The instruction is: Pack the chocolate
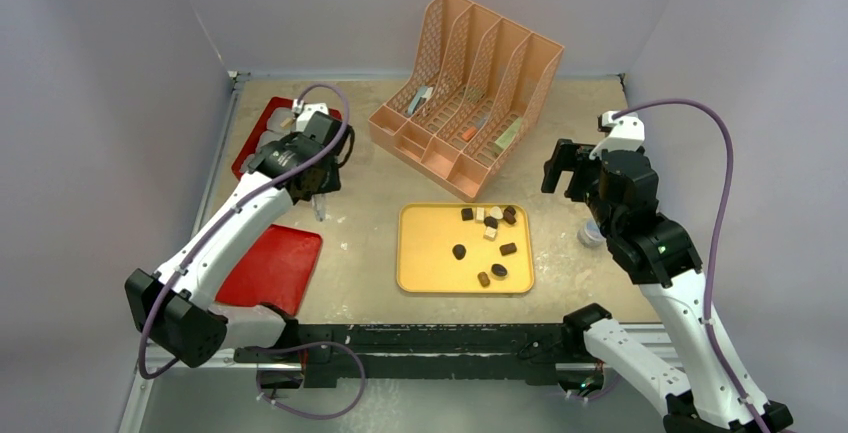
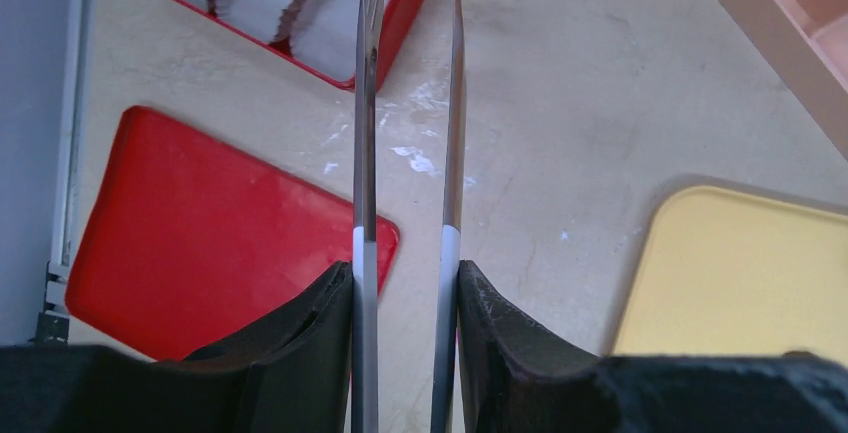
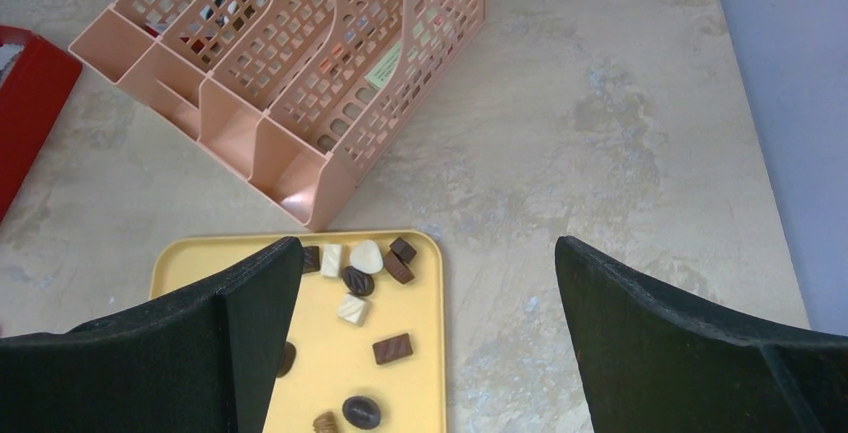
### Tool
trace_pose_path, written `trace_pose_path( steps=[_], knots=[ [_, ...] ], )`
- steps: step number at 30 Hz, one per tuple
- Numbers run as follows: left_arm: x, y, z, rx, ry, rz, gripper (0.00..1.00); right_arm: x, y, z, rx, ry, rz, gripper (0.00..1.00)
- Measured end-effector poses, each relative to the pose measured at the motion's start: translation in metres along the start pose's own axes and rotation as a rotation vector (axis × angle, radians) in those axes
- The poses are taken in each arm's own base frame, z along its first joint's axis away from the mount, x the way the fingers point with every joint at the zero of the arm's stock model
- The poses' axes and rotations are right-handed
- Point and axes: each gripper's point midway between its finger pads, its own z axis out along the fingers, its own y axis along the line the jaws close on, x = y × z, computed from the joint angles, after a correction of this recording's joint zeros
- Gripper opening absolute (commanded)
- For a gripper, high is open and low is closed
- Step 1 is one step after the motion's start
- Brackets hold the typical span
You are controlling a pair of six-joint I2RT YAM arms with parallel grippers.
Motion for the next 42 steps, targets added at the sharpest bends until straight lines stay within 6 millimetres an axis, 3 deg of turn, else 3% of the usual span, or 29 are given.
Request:
trace_pose_path(
  steps=[10,17,29,42],
  knots=[
    [-0.008,0.041,0.011,-0.101,0.012,-0.092,0.27,0.000,0.001,0.000,-0.006,0.001,0.000,0.98],
    [0.003,0.061,0.025,-0.146,0.061,-0.130,0.27,0.000,0.001,0.000,-0.006,0.001,-0.003,0.98],
    [0.020,0.053,0.045,-0.104,0.126,-0.122,0.30,0.000,0.001,0.000,-0.006,0.001,-0.008,0.98],
    [0.031,0.052,0.052,-0.102,0.158,-0.116,0.33,0.000,0.001,0.000,-0.005,0.002,-0.008,0.98]
  ],
)
